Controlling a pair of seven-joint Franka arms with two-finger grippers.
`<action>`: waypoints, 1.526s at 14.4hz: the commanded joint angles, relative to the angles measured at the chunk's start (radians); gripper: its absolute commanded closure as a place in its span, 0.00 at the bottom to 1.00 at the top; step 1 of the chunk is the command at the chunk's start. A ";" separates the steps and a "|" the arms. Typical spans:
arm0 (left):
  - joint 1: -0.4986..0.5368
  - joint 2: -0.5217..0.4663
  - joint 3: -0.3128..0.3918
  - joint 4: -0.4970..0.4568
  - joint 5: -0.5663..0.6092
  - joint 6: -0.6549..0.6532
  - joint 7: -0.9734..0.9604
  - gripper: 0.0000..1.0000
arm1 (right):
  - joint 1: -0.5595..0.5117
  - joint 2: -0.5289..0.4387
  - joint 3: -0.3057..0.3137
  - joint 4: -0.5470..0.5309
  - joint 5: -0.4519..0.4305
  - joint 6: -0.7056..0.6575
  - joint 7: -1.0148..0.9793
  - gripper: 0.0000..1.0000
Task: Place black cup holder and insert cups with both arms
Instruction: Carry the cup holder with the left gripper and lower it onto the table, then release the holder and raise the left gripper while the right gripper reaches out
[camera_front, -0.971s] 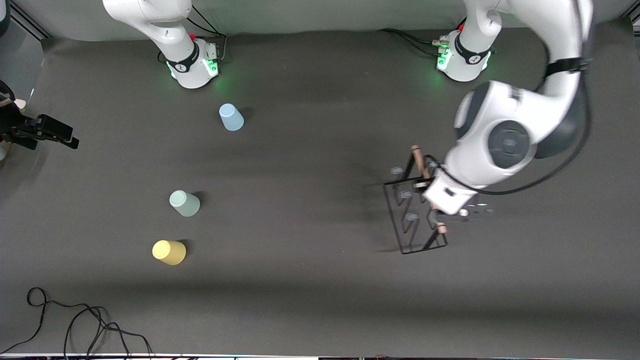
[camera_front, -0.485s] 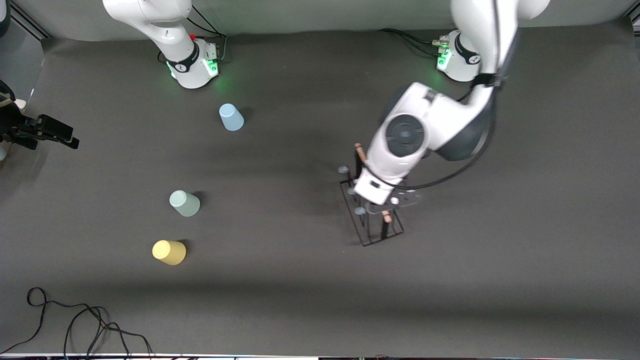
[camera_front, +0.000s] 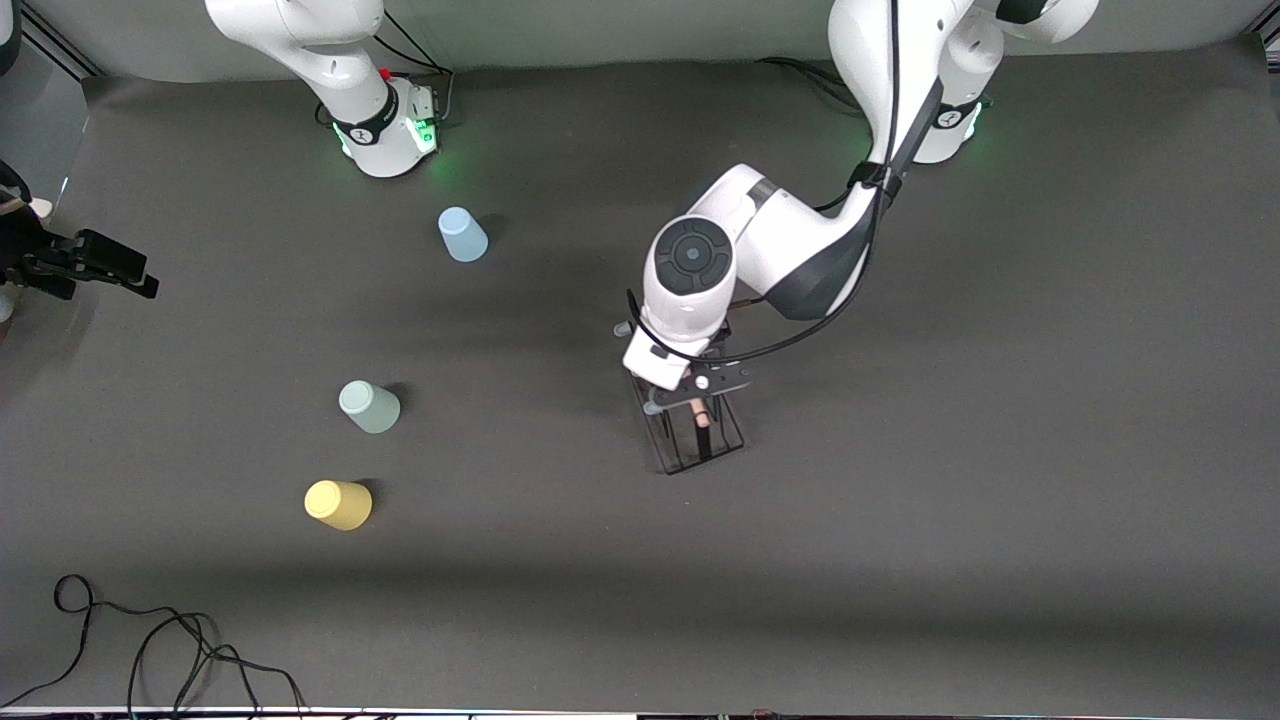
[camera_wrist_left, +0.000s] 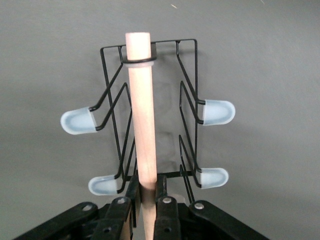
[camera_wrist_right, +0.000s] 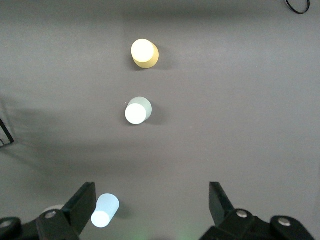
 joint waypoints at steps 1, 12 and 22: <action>-0.007 0.013 -0.027 0.043 0.002 -0.020 0.129 1.00 | 0.000 0.002 -0.005 0.008 0.021 0.001 0.005 0.00; 0.040 -0.024 -0.023 0.042 0.025 -0.076 0.229 0.00 | -0.005 0.006 -0.005 0.006 0.021 0.005 0.001 0.00; 0.486 -0.346 -0.021 0.046 0.195 -0.543 0.982 0.00 | 0.107 -0.044 -0.002 -0.225 0.049 0.194 0.148 0.00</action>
